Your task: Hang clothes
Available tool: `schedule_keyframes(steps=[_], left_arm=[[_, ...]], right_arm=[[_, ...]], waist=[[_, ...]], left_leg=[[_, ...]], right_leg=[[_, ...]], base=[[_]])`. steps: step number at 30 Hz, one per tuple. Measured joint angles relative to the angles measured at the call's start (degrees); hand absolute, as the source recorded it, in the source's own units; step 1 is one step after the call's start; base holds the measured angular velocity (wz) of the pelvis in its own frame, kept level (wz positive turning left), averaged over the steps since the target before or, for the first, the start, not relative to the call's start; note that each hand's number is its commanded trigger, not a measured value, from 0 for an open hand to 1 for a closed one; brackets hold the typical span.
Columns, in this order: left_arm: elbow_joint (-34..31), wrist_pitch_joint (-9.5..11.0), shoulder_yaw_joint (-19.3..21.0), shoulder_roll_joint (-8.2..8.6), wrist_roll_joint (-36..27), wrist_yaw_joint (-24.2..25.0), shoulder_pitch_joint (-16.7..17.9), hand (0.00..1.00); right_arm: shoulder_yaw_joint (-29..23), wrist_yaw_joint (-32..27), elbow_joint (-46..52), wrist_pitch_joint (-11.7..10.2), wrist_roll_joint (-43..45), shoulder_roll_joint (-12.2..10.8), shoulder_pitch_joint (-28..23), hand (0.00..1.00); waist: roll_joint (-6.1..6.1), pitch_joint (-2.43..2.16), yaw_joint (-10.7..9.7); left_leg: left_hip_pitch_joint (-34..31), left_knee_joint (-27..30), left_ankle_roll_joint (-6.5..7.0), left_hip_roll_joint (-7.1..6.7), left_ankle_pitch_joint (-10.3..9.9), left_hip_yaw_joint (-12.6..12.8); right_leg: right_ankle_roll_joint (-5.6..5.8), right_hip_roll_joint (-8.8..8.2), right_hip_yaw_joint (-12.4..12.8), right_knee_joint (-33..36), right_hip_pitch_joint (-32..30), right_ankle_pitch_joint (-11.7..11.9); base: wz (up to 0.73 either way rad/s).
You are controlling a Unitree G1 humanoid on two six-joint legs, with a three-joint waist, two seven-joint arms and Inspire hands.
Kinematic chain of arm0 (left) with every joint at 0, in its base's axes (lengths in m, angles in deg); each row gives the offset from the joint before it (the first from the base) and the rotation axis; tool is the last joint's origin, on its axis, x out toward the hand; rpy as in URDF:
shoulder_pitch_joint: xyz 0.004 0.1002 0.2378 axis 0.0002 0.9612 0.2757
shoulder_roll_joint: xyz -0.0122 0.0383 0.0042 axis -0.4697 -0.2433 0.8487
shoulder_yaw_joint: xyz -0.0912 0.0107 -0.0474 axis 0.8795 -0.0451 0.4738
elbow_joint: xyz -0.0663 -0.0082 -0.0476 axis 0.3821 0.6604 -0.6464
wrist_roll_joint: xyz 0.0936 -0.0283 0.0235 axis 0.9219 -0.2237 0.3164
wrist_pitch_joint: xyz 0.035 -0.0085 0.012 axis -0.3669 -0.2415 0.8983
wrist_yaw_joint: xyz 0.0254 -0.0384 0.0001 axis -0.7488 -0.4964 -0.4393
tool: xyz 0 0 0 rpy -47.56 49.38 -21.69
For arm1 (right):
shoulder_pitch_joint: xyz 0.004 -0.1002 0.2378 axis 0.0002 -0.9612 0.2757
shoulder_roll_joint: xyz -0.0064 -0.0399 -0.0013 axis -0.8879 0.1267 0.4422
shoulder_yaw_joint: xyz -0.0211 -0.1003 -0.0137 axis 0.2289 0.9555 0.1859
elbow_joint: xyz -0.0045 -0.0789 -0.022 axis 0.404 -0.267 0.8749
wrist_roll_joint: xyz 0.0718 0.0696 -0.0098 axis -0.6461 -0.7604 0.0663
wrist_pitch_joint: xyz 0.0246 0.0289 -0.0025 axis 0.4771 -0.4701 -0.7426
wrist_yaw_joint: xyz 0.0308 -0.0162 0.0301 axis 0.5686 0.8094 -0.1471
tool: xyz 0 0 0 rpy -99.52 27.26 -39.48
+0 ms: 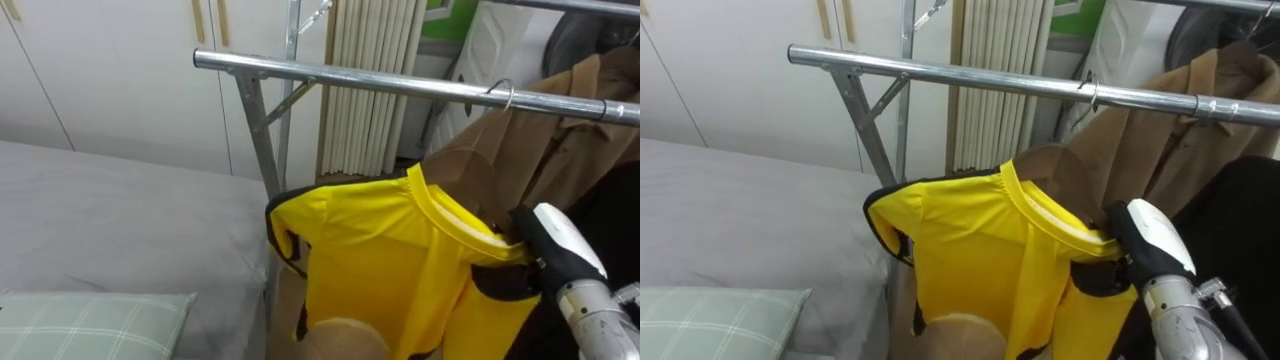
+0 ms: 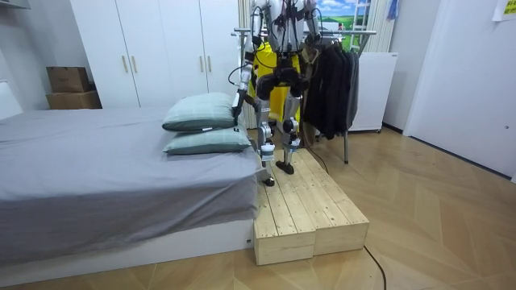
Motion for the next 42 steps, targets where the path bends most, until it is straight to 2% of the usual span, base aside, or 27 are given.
schedule_keyframes(steps=[9, 14, 20, 26, 37, 38, 40, 42], left_arm=[[-1.55, 0.41, 0.02, -0.25, 1.07, 0.0, 0.19, 0.0], [-2.22, 0.53, 0.04, -0.25, 1.05, 0.0, 0.19, 0.0], [-2.4, 0.55, 0.01, -0.24, 0.99, 0.0, 0.49, 0.0], [-3.62, 1.19, -0.01, -0.24, 0.91, 0.0, 0.92, 0.0], [-4.13, 1.22, -0.01, -0.24, 0.97, 0.01, 0.9, 0.0], [-4.13, 1.22, -0.01, -0.24, 0.97, 0.01, 0.88, 0.0], [-4.13, 1.22, -0.01, -0.19, 0.97, 0.01, 0.88, 0.0], [-4.27, 1.22, 0.01, -0.18, 0.98, 0.01, 0.88, 0.0]], right_arm=[[0.03, 0.26, -0.57, 0.0, 0.38, 0.01, 1.59, 1.0], [0.03, 0.28, -0.57, 0.01, 0.68, 0.02, 1.69, 1.0], [0.11, 0.28, -0.67, 0.01, 0.66, 0.09, 1.72, 1.0], [1.83, 0.41, -2.06, 0.04, 0.2, 1.47, 1.74, 1.0], [1.7, 2.52, -3.87, 0.04, -0.37, 1.51, 1.89, 1.0], [1.81, 2.91, -5.35, 0.05, -0.63, 1.5, 2.36, 1.0], [2.11, 3.36, -7.64, 0.03, -1.22, 1.5, 3.64, 1.0], [2.13, 3.52, -9.6, 0.04, -2.42, 1.5, 5.28, 1.0]], waist=[[-0.4, -0.05, 1.86], [-0.54, -0.04, 3.05], [-0.6, -0.03, 3.25], [-0.93, 0.07, 4.5], [-1.13, 0.09, 4.46], [-1.17, 0.11, 4.46], [-1.24, 0.15, 4.44], [-1.52, 0.28, 4.37]], left_leg=[[-0.06, 0.02, -0.01, 0.0, 0.0, -0.98], [-0.07, -0.01, -0.04, 0.13, -0.02, -1.03], [0.17, -0.06, -0.08, 0.25, -0.04, -1.03], [0.41, -0.13, -0.09, 0.2, -0.06, -1.1], [0.06, 0.36, 0.02, -0.09, -0.12, -2.28], [0.08, 0.4, 0.04, -0.22, -0.11, -2.34], [0.01, 0.36, 0.16, -0.7, -0.18, -4.06], [-0.13, 0.43, 0.27, -0.88, -0.15, -4.21]], right_leg=[[-0.25, -0.13, -1.23, 0.0, 0.22, -0.13], [-0.54, -0.05, -0.95, 0.11, 0.22, -0.43], [-0.76, -0.05, -1.26, 0.08, 0.43, -0.53], [-0.7, -0.02, -1.09, 0.04, 0.65, -0.77], [-0.67, -0.52, -1.49, 0.01, 0.83, -0.95], [-0.66, -0.57, -1.45, 0.04, 0.8, -0.96], [-0.52, -0.66, -1.32, 0.12, 0.64, -1.02], [-0.26, -0.79, -1.37, 0.14, 0.57, -1.03]], base=[[0.03], [0.0], [0.0], [0.01], [0.03], [-0.04], [-0.05], [0.0]])
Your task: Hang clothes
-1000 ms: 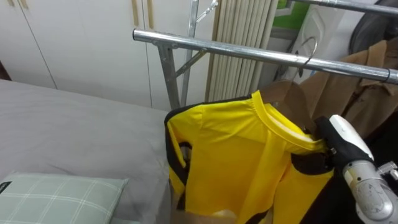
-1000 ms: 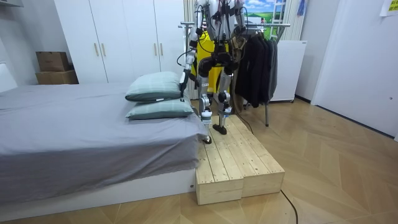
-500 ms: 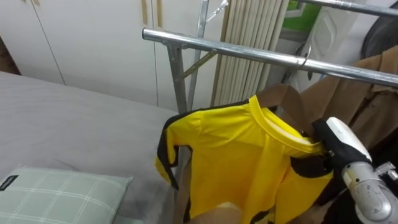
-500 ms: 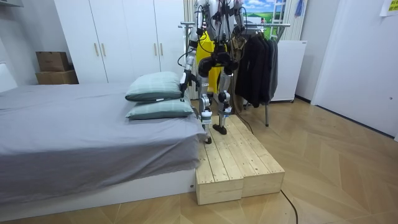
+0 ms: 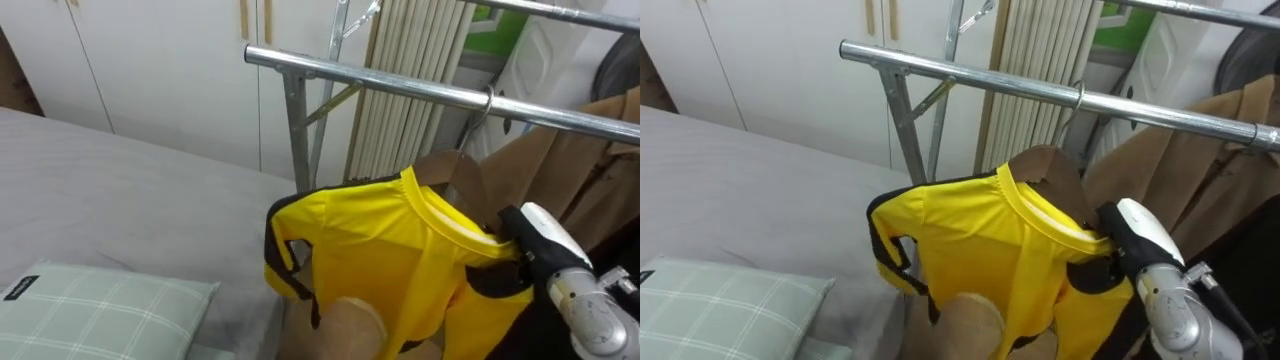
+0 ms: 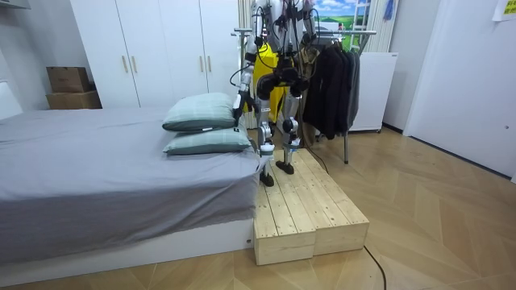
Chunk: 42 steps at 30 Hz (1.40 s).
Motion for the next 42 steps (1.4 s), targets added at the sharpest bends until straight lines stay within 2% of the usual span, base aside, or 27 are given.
schedule_keyframes(steps=[3, 5, 10, 12, 18, 22, 25, 28, 30, 31, 32, 34, 38, 42], left_arm=[[-0.63, -0.01, 0.01, -0.01, 0.05, 0.0, 0.01, 0.0], [-0.73, -0.01, -0.04, -0.01, 0.06, -0.01, 0.01, 0.0], [-1.18, -0.01, 0.02, -0.07, -0.09, -0.28, 0.01, 0.0], [-1.56, -0.02, 0.0, -0.15, -0.09, -0.35, 0.0, 0.0], [-2.85, -0.02, -0.01, -0.14, -0.07, -0.36, 0.01, 0.0], [-3.62, -0.01, -0.02, -0.14, -0.06, -0.36, 0.01, 0.0], [-3.68, -0.01, -0.07, -0.14, -0.07, -0.36, 0.0, 0.0], [-3.68, -0.01, -0.06, -0.11, -0.09, -0.36, 0.01, 0.0], [-3.68, -0.01, -0.07, -0.07, -0.13, -0.36, 0.01, 0.0], [-3.68, -0.01, -0.07, -0.05, -0.13, -0.36, 0.01, 0.0], [-3.68, -0.01, -0.07, -0.05, -0.13, -0.36, 0.0, 0.0], [-3.68, -0.01, -0.08, -0.01, -0.13, -0.36, 0.01, 0.0], [-3.67, 0.0, -0.17, 0.02, -0.73, -0.38, 0.01, 0.0], [-3.66, 0.0, -0.16, 0.22, -0.75, -0.37, 0.01, 0.0]], right_arm=[[0.01, 0.39, -1.5, -0.05, -0.1, -0.16, 0.93, 1.0], [0.01, 0.35, -2.45, -0.14, -0.16, -0.2, 1.29, 1.0], [0.1, -1.26, -7.46, -2.76, -2.8, -0.73, 2.16, 1.0], [0.1, -2.86, -9.24, -3.87, -4.16, -2.23, 2.18, 1.0], [0.16, -4.06, -12.68, -6.28, -6.83, -2.92, 2.17, 1.0], [0.18, -3.97, -13.28, -6.35, -7.31, -2.93, 2.15, 1.0], [0.77, -3.98, -13.92, -6.54, -8.26, -2.94, 2.16, 1.0], [1.2, -4.09, -15.06, -6.96, -9.02, -2.97, 2.16, 1.0], [1.31, -4.07, -15.65, -6.99, -9.46, -3.2, 2.15, 0.64], [1.31, -4.18, -16.0, -7.11, -9.67, -3.3, 2.15, 0.29], [1.3, -4.35, -16.28, -7.32, -9.74, -3.35, 2.15, 0.0], [1.28, -4.9, -17.28, -7.99, -10.17, -3.56, 2.17, 0.0], [1.27, -5.49, -18.11, -7.91, -10.66, -4.19, 2.12, 0.0], [1.09, -6.0, -19.1, -8.01, -11.48, -4.28, 2.13, 0.0]], waist=[[-0.34, 0.0, 0.06], [-0.32, 0.0, 0.06], [-0.09, 0.1, 0.3], [0.17, 0.2, 0.29], [0.6, 0.03, 0.79], [0.64, 0.02, 1.05], [0.73, -0.06, 1.09], [1.1, -0.37, 1.13], [1.28, -0.52, 1.21], [1.33, -0.53, 1.27], [1.34, -0.53, 1.31], [1.36, -0.52, 1.42], [1.51, -0.48, 1.43], [1.86, -0.67, 1.42]], left_leg=[[-0.17, 0.17, 0.07, -0.01, -0.06, -0.21], [-0.1, 0.11, 0.07, -0.07, -0.07, -0.51], [0.35, 0.0, 0.04, 0.19, -0.08, -1.04], [0.59, -0.02, -0.01, 0.32, -0.05, -1.53], [1.03, -0.23, -0.22, 0.29, 0.06, -2.56], [1.11, -0.23, -0.34, 0.3, 0.14, -2.9], [1.09, -0.1, -0.34, 0.3, 0.13, -2.93], [1.17, -0.01, -0.35, 0.29, 0.14, -2.91], [1.4, 0.02, -0.35, 0.29, 0.14, -2.92], [1.53, 0.03, -0.35, 0.28, 0.13, -2.92], [1.58, 0.03, -0.35, 0.28, 0.13, -2.92], [1.75, 0.02, -0.35, 0.28, 0.13, -2.92], [1.84, 0.01, -0.35, 0.28, 0.12, -2.92], [1.78, -0.12, -0.35, 0.28, 0.13, -2.91]], right_leg=[[0.04, -0.08, -0.47, -0.08, 0.04, 0.14], [-0.01, -0.19, -1.62, -0.15, 0.19, 0.22], [-0.29, -0.31, -2.62, -0.55, 0.9, 0.37], [-0.53, -0.54, -3.25, -1.21, 1.52, 0.51], [-0.65, -0.81, -4.35, -1.19, 1.96, 0.28], [-0.67, -0.81, -4.55, -1.24, 2.55, 0.28], [-0.18, -0.8, -4.22, -1.25, 2.53, -0.05], [-0.19, -0.74, -4.02, -1.24, 2.59, -0.03], [-0.25, -0.73, -4.04, -1.2, 2.69, 0.01], [-0.3, -0.73, -4.06, -1.17, 2.78, 0.04], [-0.31, -0.74, -4.08, -1.16, 2.83, 0.05], [-0.39, -0.75, -4.29, -1.13, 2.98, 0.09], [-0.22, -0.76, -4.39, -1.11, 3.06, -0.01], [-0.25, -0.74, -4.39, -1.06, 2.91, -0.02]], base=[[0.03], [0.08], [0.07], [0.09], [0.1], [0.02], [0.0], [0.0], [0.0], [0.0], [0.0], [0.0], [0.0], [0.0]])
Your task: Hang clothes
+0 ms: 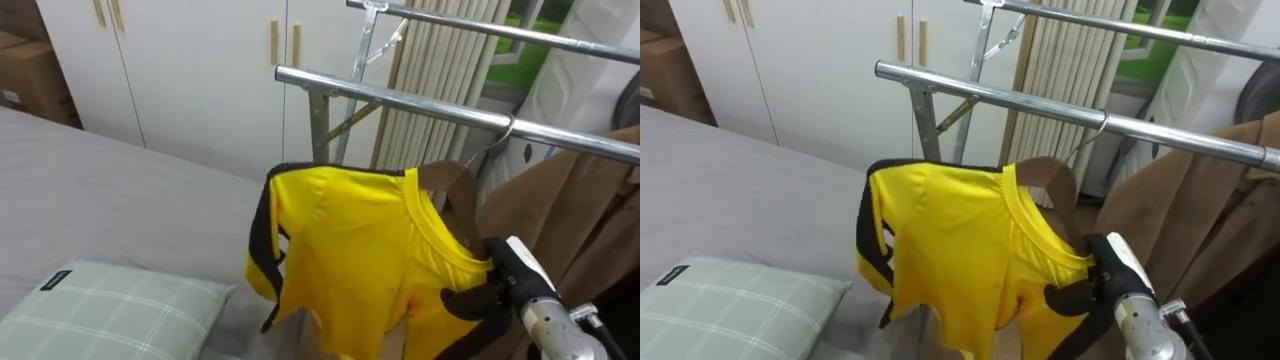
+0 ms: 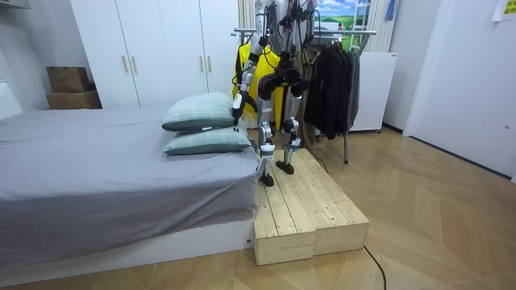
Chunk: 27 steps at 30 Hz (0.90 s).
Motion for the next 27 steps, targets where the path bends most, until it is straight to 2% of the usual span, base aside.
schedule_keyframes(steps=[6, 11, 15, 18, 27], left_arm=[[0.0, 0.0, 0.02, 0.21, -0.55, 0.0, 0.0, 0.0], [0.0, 0.02, 0.01, 0.22, -2.2, 0.0, 0.0, 0.0], [0.0, 0.01, -0.17, 0.24, -3.31, -0.01, 0.0, 0.0], [0.0, 0.01, -0.59, 0.24, -3.48, -0.01, 0.02, 0.0], [0.0, 0.01, -2.2, 0.23, -3.48, 0.0, 0.18, 0.0]], right_arm=[[0.04, -0.13, -0.2, -0.18, -1.19, 0.01, 0.0, 0.0], [0.03, -0.08, -0.36, -0.37, -1.41, 0.03, 0.0, 0.0], [0.12, 0.33, -0.36, -0.26, -1.54, 0.03, 0.0, 0.0], [0.12, 0.96, -0.32, 0.0, -1.56, 0.04, -0.02, 0.0], [0.11, 2.28, 1.28, 0.55, -1.31, 0.28, 0.0, 0.0]], waist=[[0.29, -0.13, -0.02], [0.2, -0.18, -0.21], [0.19, -0.11, -0.47], [0.2, -0.09, -0.68], [0.22, -0.09, -1.39]], left_leg=[[0.33, -0.19, -0.01, 0.04, 0.01, 0.27], [0.39, -0.31, 0.0, 0.02, -0.01, 0.35], [1.02, -0.45, 0.0, 0.04, 0.0, 0.36], [1.28, -0.92, 0.02, 0.02, -0.01, 0.38], [1.35, -1.19, 0.02, 0.03, -0.01, 0.71]], right_leg=[[-0.41, 0.1, 0.14, 0.14, 0.0, 0.14], [-0.08, 0.57, 1.39, 0.23, -0.04, -0.16], [-0.09, 0.59, 1.4, -0.06, 0.64, -0.15], [0.36, 0.57, 1.67, -0.17, 0.9, -0.48], [0.37, 0.63, 2.02, -0.21, 0.64, -0.52]], base=[[-0.02], [0.0], [0.0], [0.0], [-0.01]])
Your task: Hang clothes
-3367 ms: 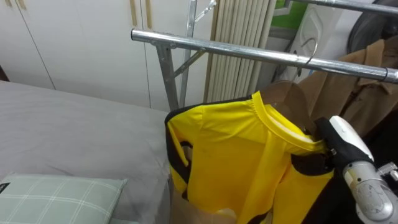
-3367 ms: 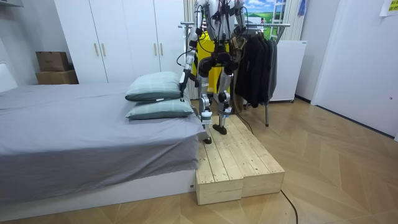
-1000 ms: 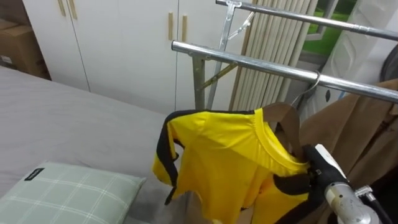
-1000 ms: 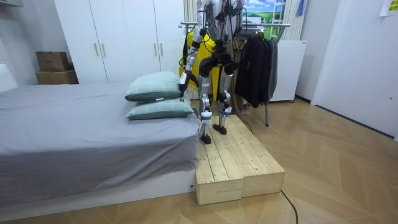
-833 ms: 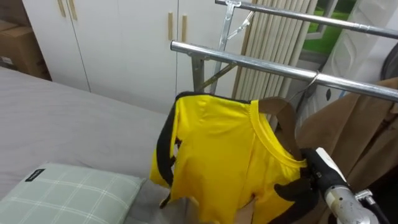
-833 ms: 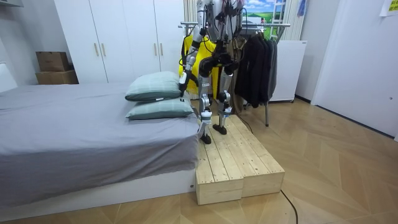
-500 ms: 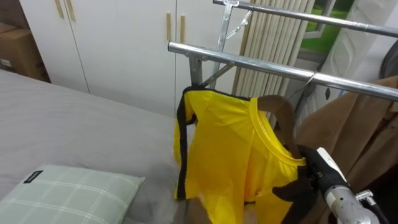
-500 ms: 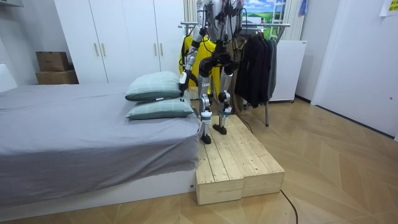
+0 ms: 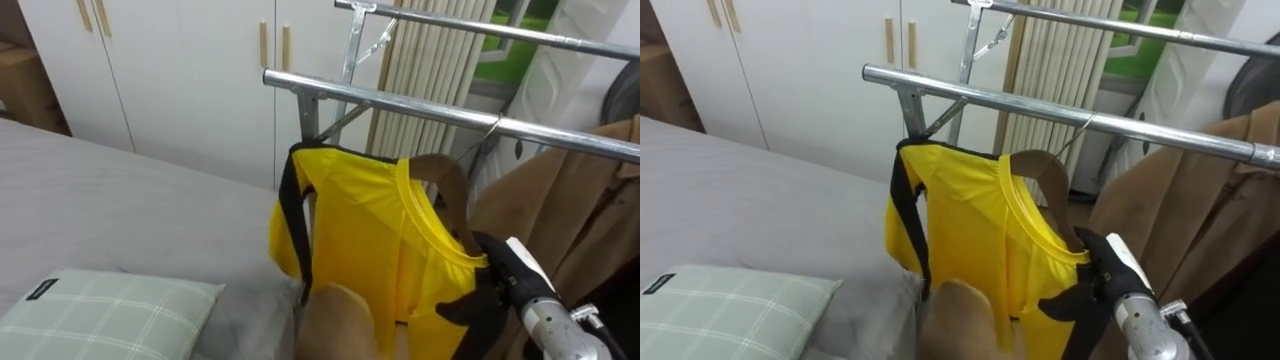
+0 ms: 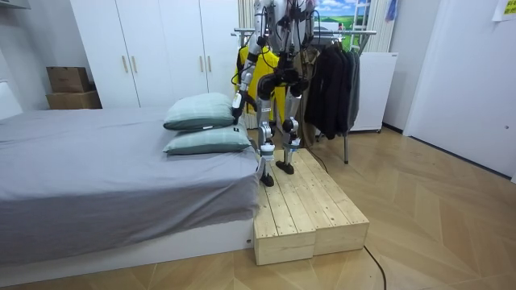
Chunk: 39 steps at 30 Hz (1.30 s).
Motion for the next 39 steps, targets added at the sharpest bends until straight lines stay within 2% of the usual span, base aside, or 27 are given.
schedule_keyframes(steps=[5, 11, 17, 21, 23, 26, 28, 29, 33, 36, 39], left_arm=[[0.1, 0.0, -0.2, 0.0, 0.0, 0.11, 0.07, 0.0], [0.88, 0.01, -0.43, 0.32, 0.08, 0.43, 0.11, 0.0], [0.88, 0.01, 0.03, 0.44, 0.09, 0.93, 0.11, 0.0], [0.88, 0.0, -0.09, 0.42, 0.06, 1.91, 0.11, 0.0], [1.1, 0.0, -0.56, 0.41, 0.05, 2.17, 0.13, 0.0], [1.21, 0.0, -0.5, 0.34, 0.12, 3.19, 0.72, 0.0], [1.21, 0.01, -0.42, 0.08, 0.2, 3.34, 1.01, 0.0], [1.21, 0.02, -0.43, -0.14, 0.2, 3.41, 1.16, 0.0], [1.21, 0.13, -0.65, -0.48, -0.13, 3.81, 1.32, 0.0], [1.21, 0.12, -0.66, -0.49, -0.86, 3.81, 1.35, 0.0], [1.21, 0.12, -0.94, -0.5, -0.85, 3.81, 1.39, 0.0]], right_arm=[[0.02, -0.07, 0.26, 0.0, 0.26, -0.01, -0.12, 0.0], [0.02, -3.47, 0.96, 0.13, 3.92, -0.12, -0.11, 0.0], [0.0, -5.32, 3.31, 1.41, 8.41, -0.11, -0.11, 0.0], [-0.01, -5.34, 8.56, 3.69, 12.95, -0.18, -0.12, 0.0], [-0.02, -5.34, 10.67, 3.74, 13.82, -0.09, -0.12, 0.0], [-0.04, -5.34, 14.96, 5.15, 14.21, -0.07, -0.13, 0.0], [-0.15, -5.45, 17.93, 5.24, 13.43, 0.08, -0.08, 0.0], [-0.32, -5.91, 18.78, 5.11, 12.35, 0.36, -0.05, 0.0], [-0.56, -7.73, 18.98, 5.07, 7.74, 1.67, -0.05, 0.0], [-0.93, -8.36, 19.24, 5.15, 5.75, 2.23, -0.05, 0.0], [-2.39, -9.2, 19.97, 5.3, 4.47, 2.33, -0.04, 0.0]], waist=[[0.1, 0.02, -0.05], [0.39, 0.04, 0.32], [0.55, -0.05, 0.32], [0.68, -0.11, -0.14], [0.64, -0.12, -0.59], [0.42, -0.16, -1.72], [-0.06, -0.2, -2.02], [-0.41, -0.27, -2.03], [-1.26, 0.07, -2.22], [-1.32, 0.07, -2.5], [-1.31, 0.06, -2.57]], left_leg=[[0.4, 0.0, 0.0, 0.05, 0.01, 0.12], [1.04, -0.53, 0.03, 0.02, -0.01, 1.09], [0.83, -0.79, 0.04, 0.04, 0.0, 1.74], [0.39, -0.99, 0.03, 0.09, 0.01, 1.95], [0.05, -0.98, 0.03, 0.15, 0.02, 1.95], [0.09, -0.99, 0.02, 0.14, 0.04, 1.83], [0.11, -0.98, 0.02, 0.07, 0.04, 1.99], [0.11, -0.94, 0.02, 0.08, 0.04, 2.02], [0.43, -0.82, 0.03, -0.03, 0.04, 2.03], [0.19, -0.83, 0.05, -0.1, -0.02, 2.09], [0.0, -0.9, 0.06, -0.08, -0.02, 2.15]], right_leg=[[-0.68, 0.13, -0.67, 0.1, 0.14, 0.41], [-0.64, 0.53, 0.86, 0.08, 0.72, 0.38], [-0.72, 0.56, 0.74, 0.08, -0.04, 0.67], [-0.76, 0.67, 0.74, 0.45, -0.98, 0.64], [-0.78, 0.59, 0.79, 0.61, -1.09, 0.63], [-0.91, 0.36, 0.86, 1.15, -1.14, 0.39], [-0.9, 0.74, 0.97, 1.32, -1.48, 0.13], [-0.92, 0.77, 1.96, 1.26, -1.45, 0.1], [-0.59, 0.83, 2.35, 1.22, -1.08, -0.15], [-0.28, 0.91, 2.33, 1.22, -1.17, -0.33], [-0.61, 0.9, 2.33, 1.24, -1.44, -0.08]], base=[[-0.01], [-0.07], [-0.07], [-0.04], [0.0], [0.01], [-0.03], [-0.04], [0.0], [0.0], [0.0]])
